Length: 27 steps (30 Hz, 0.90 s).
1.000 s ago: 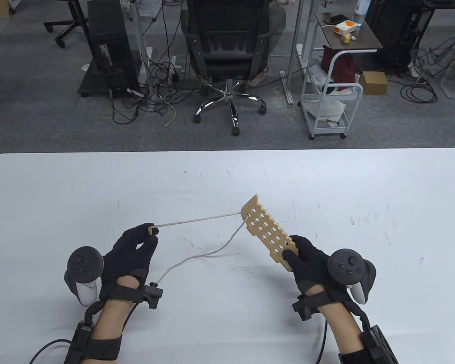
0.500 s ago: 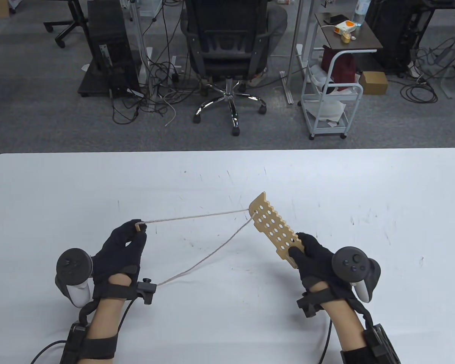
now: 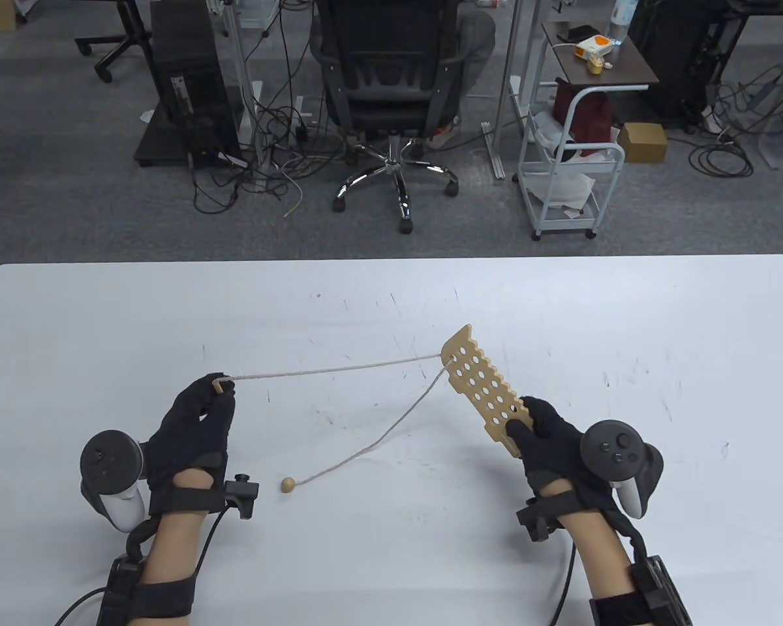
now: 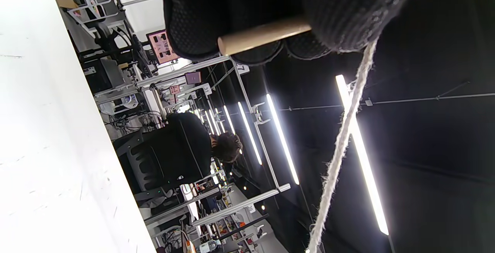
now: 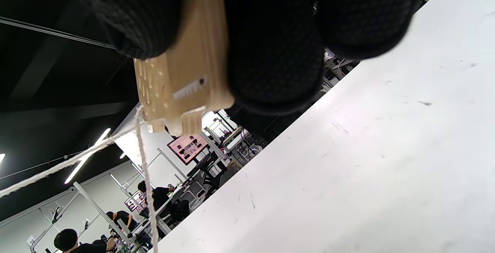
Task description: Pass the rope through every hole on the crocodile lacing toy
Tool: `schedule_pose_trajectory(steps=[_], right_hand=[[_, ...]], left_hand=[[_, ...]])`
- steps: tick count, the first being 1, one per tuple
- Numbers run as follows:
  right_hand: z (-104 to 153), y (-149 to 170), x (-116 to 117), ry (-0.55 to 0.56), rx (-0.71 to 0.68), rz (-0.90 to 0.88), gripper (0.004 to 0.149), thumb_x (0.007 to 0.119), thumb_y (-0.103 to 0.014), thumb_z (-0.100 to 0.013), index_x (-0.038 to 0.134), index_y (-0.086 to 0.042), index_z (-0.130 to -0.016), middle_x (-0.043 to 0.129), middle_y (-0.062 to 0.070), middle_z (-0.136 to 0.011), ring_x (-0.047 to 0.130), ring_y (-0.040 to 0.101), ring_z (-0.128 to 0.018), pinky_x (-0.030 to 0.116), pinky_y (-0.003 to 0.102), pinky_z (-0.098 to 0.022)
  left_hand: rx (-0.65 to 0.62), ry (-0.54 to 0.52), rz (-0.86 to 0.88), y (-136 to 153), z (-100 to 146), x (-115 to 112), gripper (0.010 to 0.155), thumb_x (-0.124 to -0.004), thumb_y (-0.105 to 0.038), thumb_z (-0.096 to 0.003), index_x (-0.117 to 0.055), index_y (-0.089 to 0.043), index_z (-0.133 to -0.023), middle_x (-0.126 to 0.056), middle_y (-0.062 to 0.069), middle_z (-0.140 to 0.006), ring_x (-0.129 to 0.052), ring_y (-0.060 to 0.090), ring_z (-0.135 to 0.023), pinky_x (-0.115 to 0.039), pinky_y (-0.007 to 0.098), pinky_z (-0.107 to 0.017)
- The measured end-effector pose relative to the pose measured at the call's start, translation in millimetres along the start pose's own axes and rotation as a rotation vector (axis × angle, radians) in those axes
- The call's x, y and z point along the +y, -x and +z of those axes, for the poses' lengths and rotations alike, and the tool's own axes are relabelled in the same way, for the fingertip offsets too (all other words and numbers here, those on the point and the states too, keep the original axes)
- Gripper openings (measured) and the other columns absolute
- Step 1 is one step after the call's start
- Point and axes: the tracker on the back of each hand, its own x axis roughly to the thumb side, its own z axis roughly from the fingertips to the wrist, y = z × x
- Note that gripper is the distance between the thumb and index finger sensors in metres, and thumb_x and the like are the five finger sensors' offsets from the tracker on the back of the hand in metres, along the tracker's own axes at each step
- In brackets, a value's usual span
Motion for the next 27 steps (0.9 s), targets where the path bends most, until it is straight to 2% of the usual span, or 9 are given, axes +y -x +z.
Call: schedule_pose_trajectory(steps=[6, 27], right_hand=[[-0.6, 0.2, -5.6, 0.021, -0.008, 0.048, 0.049, 0.082, -0.038, -0.047, 0.071, -0.018, -0.090, 0.096, 0.005, -0.066, 0.102, 0.022, -0.042, 0.081, 0.047, -0.040], [-4.1, 13.2, -9.1, 0.024, 0.060, 0.037, 0.049, 0.082, -0.038, -0.047, 0.071, -0.017, -0.090, 0.095, 0.005, -0.066, 0.102, 0.023, -0.042, 0.081, 0.047, -0.040]], left_hand=[[0.000, -0.016, 0.006, -0.5, 0.1, 3.6, 0.046, -0.083, -0.050, -0.0436, -0.081, -0.043, -0.089, -0.087, -0.008, -0.088, -0.085, 0.023, -0.088, -0.052, 0.058, -0.077], [0.016, -0.119, 0.055, 2.3, 0.8, 24.9, 0.046, -0.083, -0.050, -0.0443, -0.080, -0.040, -0.089, -0.087, -0.008, -0.088, -0.085, 0.024, -0.087, -0.053, 0.057, -0.077]])
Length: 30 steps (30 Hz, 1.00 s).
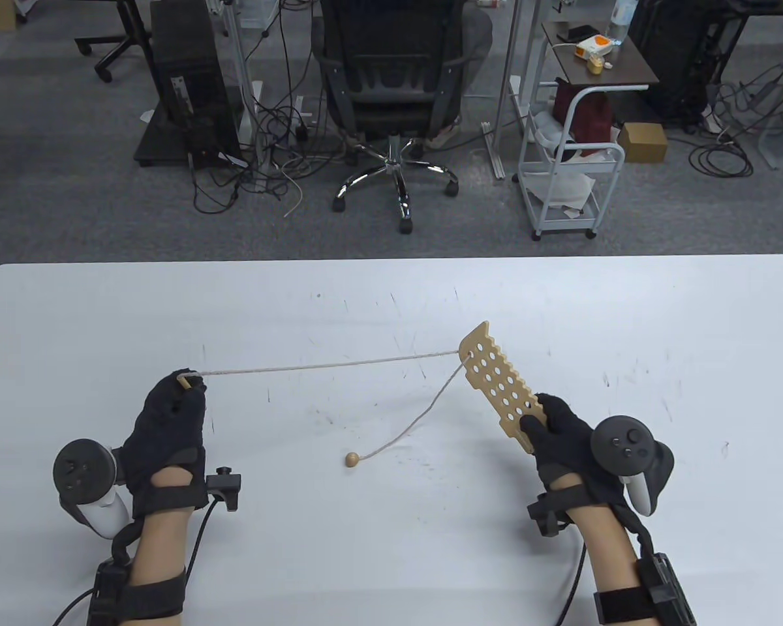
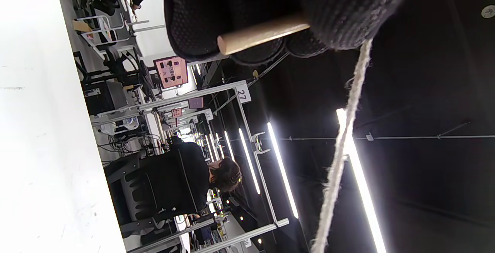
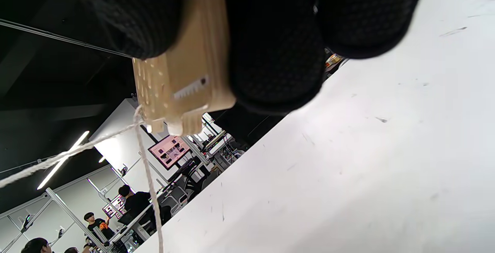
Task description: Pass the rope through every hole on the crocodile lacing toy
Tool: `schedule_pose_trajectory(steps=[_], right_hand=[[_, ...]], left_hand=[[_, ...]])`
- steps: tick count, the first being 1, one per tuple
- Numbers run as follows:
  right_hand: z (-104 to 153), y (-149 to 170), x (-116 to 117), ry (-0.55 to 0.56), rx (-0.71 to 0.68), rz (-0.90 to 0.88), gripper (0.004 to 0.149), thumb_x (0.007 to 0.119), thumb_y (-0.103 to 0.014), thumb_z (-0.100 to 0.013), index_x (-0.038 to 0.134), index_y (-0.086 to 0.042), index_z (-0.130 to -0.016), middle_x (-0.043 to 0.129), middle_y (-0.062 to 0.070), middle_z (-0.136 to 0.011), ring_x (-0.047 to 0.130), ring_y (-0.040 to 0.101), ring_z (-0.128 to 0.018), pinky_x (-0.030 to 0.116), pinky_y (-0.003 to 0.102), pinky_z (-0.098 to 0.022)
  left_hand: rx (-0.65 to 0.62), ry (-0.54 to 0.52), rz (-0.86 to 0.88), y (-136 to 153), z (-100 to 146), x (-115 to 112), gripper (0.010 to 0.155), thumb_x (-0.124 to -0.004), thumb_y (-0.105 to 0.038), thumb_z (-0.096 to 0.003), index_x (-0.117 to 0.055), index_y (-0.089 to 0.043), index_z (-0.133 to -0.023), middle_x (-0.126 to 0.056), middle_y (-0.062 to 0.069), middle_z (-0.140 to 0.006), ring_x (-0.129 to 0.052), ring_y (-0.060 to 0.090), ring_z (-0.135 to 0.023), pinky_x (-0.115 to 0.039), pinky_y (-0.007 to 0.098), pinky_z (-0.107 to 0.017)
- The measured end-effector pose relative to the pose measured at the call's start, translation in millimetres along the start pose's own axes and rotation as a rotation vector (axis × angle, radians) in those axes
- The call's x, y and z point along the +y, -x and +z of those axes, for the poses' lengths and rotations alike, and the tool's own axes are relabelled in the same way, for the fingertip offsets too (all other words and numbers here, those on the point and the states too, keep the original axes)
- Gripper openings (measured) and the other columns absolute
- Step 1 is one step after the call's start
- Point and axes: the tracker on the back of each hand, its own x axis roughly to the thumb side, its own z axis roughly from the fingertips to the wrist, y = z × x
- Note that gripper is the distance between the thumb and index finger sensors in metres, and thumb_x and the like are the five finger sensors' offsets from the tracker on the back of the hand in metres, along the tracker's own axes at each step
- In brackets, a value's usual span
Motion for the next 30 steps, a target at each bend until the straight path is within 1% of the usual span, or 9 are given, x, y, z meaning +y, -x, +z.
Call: schedule_pose_trajectory(steps=[30], right_hand=[[-2.7, 11.6, -5.9, 0.009, 0.101, 0.024, 0.049, 0.082, -0.038, -0.047, 0.071, -0.017, -0.090, 0.095, 0.005, -0.067, 0.102, 0.023, -0.043, 0.081, 0.047, -0.040]], left_hand=[[0.023, -0.094, 0.080, 1.7, -2.5, 28.1, 0.046, -0.082, -0.051, -0.0450, -0.079, -0.041, -0.090, -0.087, -0.009, -0.087, -0.086, 0.022, -0.086, -0.053, 0.057, -0.077]])
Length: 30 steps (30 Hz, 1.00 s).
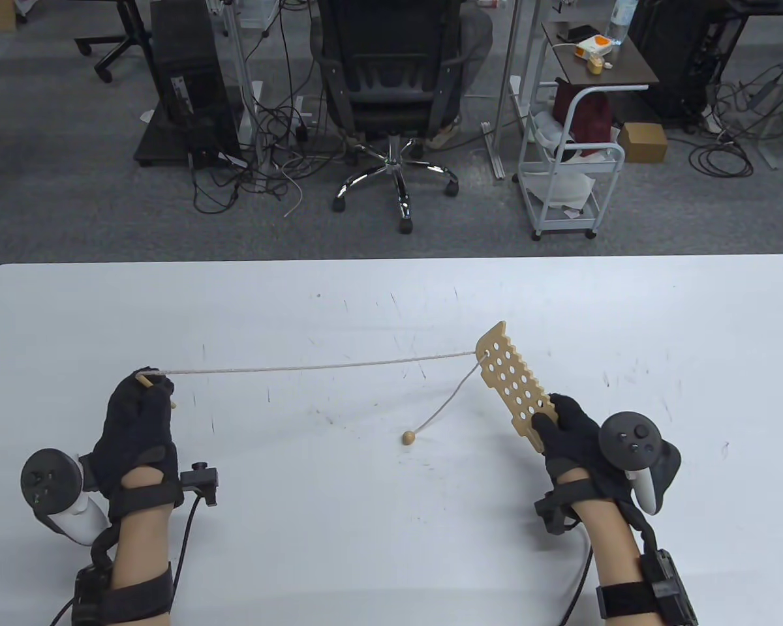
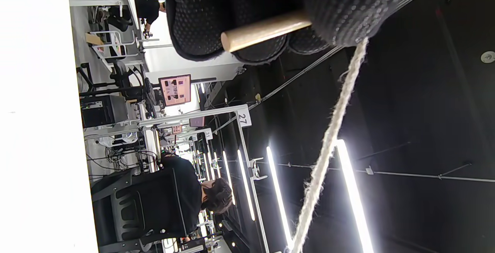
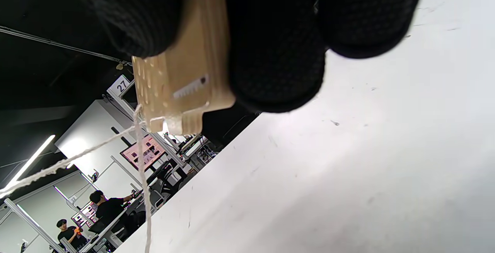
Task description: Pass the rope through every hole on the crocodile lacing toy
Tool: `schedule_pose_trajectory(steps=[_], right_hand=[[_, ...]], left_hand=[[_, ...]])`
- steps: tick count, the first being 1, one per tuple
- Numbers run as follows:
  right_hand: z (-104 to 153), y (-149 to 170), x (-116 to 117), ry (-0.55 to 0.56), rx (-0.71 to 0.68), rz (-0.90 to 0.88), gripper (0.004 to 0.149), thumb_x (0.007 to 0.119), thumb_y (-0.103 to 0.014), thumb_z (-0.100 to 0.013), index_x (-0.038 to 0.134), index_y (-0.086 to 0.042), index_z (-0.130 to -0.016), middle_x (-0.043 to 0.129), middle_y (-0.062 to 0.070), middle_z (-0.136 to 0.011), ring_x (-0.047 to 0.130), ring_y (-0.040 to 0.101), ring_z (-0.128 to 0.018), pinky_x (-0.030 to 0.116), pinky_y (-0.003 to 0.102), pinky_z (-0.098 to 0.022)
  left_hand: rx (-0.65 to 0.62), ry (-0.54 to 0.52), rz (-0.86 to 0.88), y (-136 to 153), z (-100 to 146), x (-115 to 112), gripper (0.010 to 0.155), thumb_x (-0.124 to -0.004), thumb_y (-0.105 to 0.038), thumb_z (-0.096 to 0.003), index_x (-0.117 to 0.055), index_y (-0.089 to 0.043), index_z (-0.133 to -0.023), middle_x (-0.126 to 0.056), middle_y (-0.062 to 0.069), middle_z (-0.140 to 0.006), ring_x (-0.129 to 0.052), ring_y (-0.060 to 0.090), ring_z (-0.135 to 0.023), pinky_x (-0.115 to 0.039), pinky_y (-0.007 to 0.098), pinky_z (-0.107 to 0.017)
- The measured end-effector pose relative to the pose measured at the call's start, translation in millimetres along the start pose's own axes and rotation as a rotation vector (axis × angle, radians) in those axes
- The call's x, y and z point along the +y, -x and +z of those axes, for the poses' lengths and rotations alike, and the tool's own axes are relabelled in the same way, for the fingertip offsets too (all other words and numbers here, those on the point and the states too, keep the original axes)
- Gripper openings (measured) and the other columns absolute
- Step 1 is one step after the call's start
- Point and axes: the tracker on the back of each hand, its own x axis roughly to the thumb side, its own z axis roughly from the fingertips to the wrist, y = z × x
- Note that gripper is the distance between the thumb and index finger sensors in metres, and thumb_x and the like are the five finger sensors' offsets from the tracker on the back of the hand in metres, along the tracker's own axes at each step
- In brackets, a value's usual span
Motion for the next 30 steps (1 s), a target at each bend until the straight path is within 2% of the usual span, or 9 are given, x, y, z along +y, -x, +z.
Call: schedule_pose_trajectory(steps=[11, 18, 28, 30], right_hand=[[-0.3, -1.9, 1.3, -0.007, -0.015, 0.003, 0.049, 0.081, -0.038, -0.047, 0.071, -0.017, -0.091, 0.095, 0.005, -0.067, 0.102, 0.023, -0.043, 0.081, 0.047, -0.040], [3.6, -13.0, 3.2, -0.014, -0.070, 0.014, 0.049, 0.081, -0.038, -0.047, 0.071, -0.017, -0.090, 0.095, 0.005, -0.067, 0.102, 0.022, -0.042, 0.081, 0.047, -0.040], [10.9, -28.2, 8.0, -0.032, -0.148, 0.024, 0.049, 0.081, -0.038, -0.047, 0.071, -0.017, -0.090, 0.095, 0.005, -0.067, 0.102, 0.022, -0.042, 0.081, 0.047, -0.040], [12.4, -31.1, 9.1, -0.035, -0.162, 0.027, 0.049, 0.081, -0.038, -0.047, 0.071, -0.017, -0.090, 0.095, 0.005, -0.066, 0.102, 0.022, -0.042, 0.081, 0.047, -0.040]], left_hand=[[0.001, 0.000, 0.016, 1.0, -0.5, 1.1, 0.048, -0.077, -0.045, -0.0443, -0.076, -0.041, -0.092, -0.090, -0.009, -0.080, -0.089, 0.022, -0.080, -0.054, 0.057, -0.077], [-0.014, 0.056, -0.021, 0.1, 1.5, -12.6, 0.052, -0.077, -0.039, -0.0439, -0.071, -0.041, -0.096, -0.089, -0.007, -0.079, -0.088, 0.024, -0.080, -0.053, 0.058, -0.077], [-0.036, 0.174, -0.097, -0.3, 7.7, -41.1, 0.047, -0.080, -0.040, -0.0427, -0.080, -0.038, -0.090, -0.081, -0.003, -0.091, -0.079, 0.028, -0.088, -0.050, 0.058, -0.077], [-0.039, 0.184, -0.120, 0.2, 9.4, -45.9, 0.047, -0.081, -0.040, -0.0424, -0.081, -0.038, -0.089, -0.079, -0.003, -0.089, -0.077, 0.028, -0.087, -0.049, 0.058, -0.077]])
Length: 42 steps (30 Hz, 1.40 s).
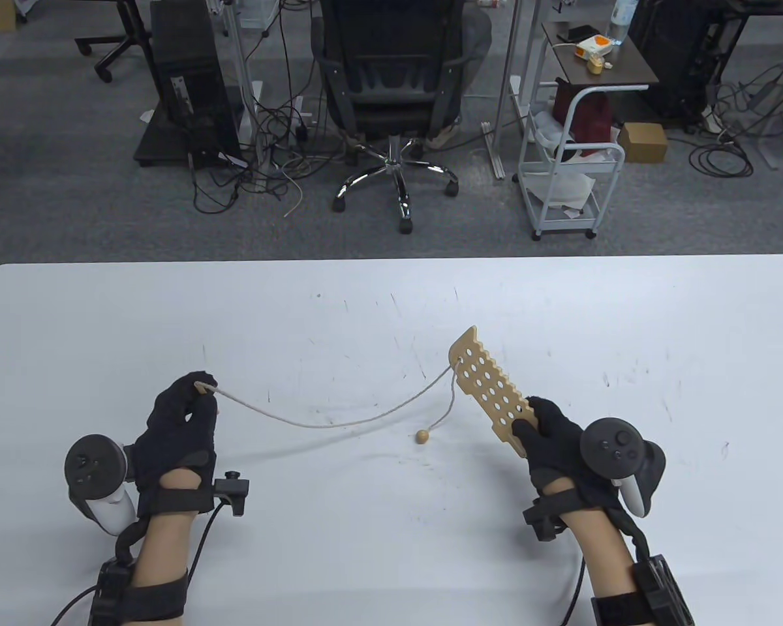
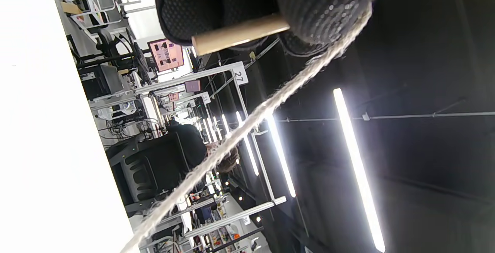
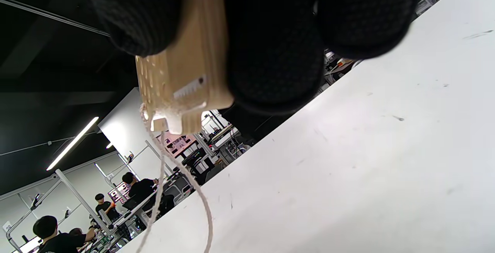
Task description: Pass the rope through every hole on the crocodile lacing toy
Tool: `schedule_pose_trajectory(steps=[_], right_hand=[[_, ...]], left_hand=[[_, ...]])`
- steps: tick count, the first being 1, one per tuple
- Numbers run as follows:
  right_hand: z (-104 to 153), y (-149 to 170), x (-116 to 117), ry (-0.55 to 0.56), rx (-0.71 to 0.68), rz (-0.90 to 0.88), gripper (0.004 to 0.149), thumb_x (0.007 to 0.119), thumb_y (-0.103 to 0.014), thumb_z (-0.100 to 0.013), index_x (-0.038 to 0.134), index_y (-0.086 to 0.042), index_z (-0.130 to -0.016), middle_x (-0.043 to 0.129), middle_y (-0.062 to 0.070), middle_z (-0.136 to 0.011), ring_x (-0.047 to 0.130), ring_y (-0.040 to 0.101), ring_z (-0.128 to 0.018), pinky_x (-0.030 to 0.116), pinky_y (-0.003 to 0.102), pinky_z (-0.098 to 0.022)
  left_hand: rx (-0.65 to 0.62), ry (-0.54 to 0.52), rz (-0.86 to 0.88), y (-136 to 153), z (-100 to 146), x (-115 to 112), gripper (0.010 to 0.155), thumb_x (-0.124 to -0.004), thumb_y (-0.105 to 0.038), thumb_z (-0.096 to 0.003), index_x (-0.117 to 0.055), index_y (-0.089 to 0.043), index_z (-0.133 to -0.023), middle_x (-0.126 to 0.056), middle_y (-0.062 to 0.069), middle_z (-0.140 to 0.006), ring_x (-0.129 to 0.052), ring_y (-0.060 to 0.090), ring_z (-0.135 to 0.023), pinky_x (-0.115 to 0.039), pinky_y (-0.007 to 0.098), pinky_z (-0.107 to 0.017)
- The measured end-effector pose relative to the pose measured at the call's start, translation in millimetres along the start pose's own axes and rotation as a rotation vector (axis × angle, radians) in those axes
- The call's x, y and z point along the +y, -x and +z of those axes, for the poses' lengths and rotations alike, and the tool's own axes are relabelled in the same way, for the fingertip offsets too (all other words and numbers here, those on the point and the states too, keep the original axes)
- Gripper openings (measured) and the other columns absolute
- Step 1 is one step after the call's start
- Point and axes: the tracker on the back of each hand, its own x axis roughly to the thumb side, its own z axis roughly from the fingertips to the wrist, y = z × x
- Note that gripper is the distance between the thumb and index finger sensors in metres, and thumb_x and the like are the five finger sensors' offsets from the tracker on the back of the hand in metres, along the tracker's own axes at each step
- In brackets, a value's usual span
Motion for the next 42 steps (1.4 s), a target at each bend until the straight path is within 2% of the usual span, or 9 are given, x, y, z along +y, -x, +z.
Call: schedule_pose_trajectory(steps=[6, 12, 16, 22, 25, 29, 37, 42], right_hand=[[3.6, -9.3, 2.9, -0.011, -0.041, 0.004, 0.049, 0.081, -0.038, -0.048, 0.071, -0.017, -0.090, 0.095, 0.005, -0.067, 0.102, 0.022, -0.042, 0.081, 0.046, -0.040], [6.3, -16.2, 6.4, -0.023, -0.073, 0.007, 0.049, 0.081, -0.038, -0.048, 0.071, -0.017, -0.090, 0.095, 0.005, -0.066, 0.102, 0.022, -0.042, 0.081, 0.047, -0.040], [7.4, -18.9, 8.9, -0.031, -0.087, 0.006, 0.049, 0.081, -0.038, -0.047, 0.071, -0.017, -0.090, 0.095, 0.005, -0.066, 0.102, 0.022, -0.042, 0.082, 0.047, -0.039], [9.7, -23.3, 13.8, -0.049, -0.105, -0.006, 0.049, 0.081, -0.039, -0.047, 0.071, -0.017, -0.090, 0.095, 0.005, -0.066, 0.102, 0.022, -0.042, 0.082, 0.046, -0.040], [10.8, -24.7, 17.2, -0.063, -0.110, -0.018, 0.049, 0.081, -0.038, -0.047, 0.071, -0.017, -0.090, 0.095, 0.005, -0.067, 0.102, 0.022, -0.042, 0.082, 0.047, -0.039], [12.1, -27.3, 21.1, -0.079, -0.120, -0.017, 0.049, 0.081, -0.039, -0.048, 0.071, -0.017, -0.090, 0.095, 0.005, -0.067, 0.102, 0.022, -0.042, 0.082, 0.046, -0.040], [15.4, -33.3, 26.5, -0.100, -0.145, -0.028, 0.049, 0.081, -0.039, -0.048, 0.071, -0.017, -0.090, 0.095, 0.004, -0.066, 0.102, 0.021, -0.042, 0.082, 0.046, -0.040], [17.5, -36.5, 29.1, -0.109, -0.159, -0.032, 0.049, 0.081, -0.039, -0.048, 0.071, -0.017, -0.090, 0.095, 0.005, -0.067, 0.102, 0.021, -0.042, 0.082, 0.046, -0.039]], left_hand=[[-0.015, 0.036, -0.064, -1.3, 2.5, -13.3, 0.045, -0.085, -0.044, -0.0418, -0.085, -0.044, -0.087, -0.088, -0.007, -0.070, -0.086, 0.024, -0.072, -0.055, 0.056, -0.075], [-0.013, 0.064, -0.102, -2.6, 4.6, -24.3, 0.044, -0.088, -0.045, -0.0415, -0.088, -0.039, -0.086, -0.096, -0.007, -0.054, -0.096, 0.021, -0.056, -0.064, 0.053, -0.072], [-0.010, 0.084, -0.107, -1.3, 5.4, -29.8, 0.044, -0.086, -0.044, -0.0417, -0.088, -0.038, -0.086, -0.104, -0.009, -0.047, -0.104, 0.019, -0.051, -0.068, 0.051, -0.071], [0.023, 0.141, -0.135, 5.7, 6.0, -42.4, 0.045, -0.087, -0.043, -0.0407, -0.088, -0.037, -0.085, -0.114, -0.012, -0.051, -0.112, 0.019, -0.052, -0.074, 0.048, -0.068], [0.039, 0.170, -0.139, 8.4, 5.9, -48.4, 0.044, -0.087, -0.043, -0.0399, -0.089, -0.034, -0.083, -0.117, -0.011, -0.047, -0.118, 0.016, -0.041, -0.082, 0.043, -0.062], [0.056, 0.212, -0.121, 12.5, 6.1, -55.5, 0.045, -0.086, -0.042, -0.0410, -0.086, -0.032, -0.085, -0.116, -0.007, -0.050, -0.122, 0.013, -0.029, -0.090, 0.038, -0.054], [0.088, 0.273, -0.141, 17.5, 6.9, -61.8, 0.055, -0.090, -0.051, -0.0385, -0.080, -0.030, -0.089, -0.107, -0.009, -0.066, -0.123, 0.012, -0.040, -0.088, 0.037, -0.057], [0.078, 0.292, -0.190, 18.6, 7.8, -63.8, 0.074, -0.092, -0.068, -0.0307, -0.076, -0.029, -0.092, -0.103, -0.009, -0.072, -0.121, 0.012, -0.044, -0.087, 0.038, -0.058]])
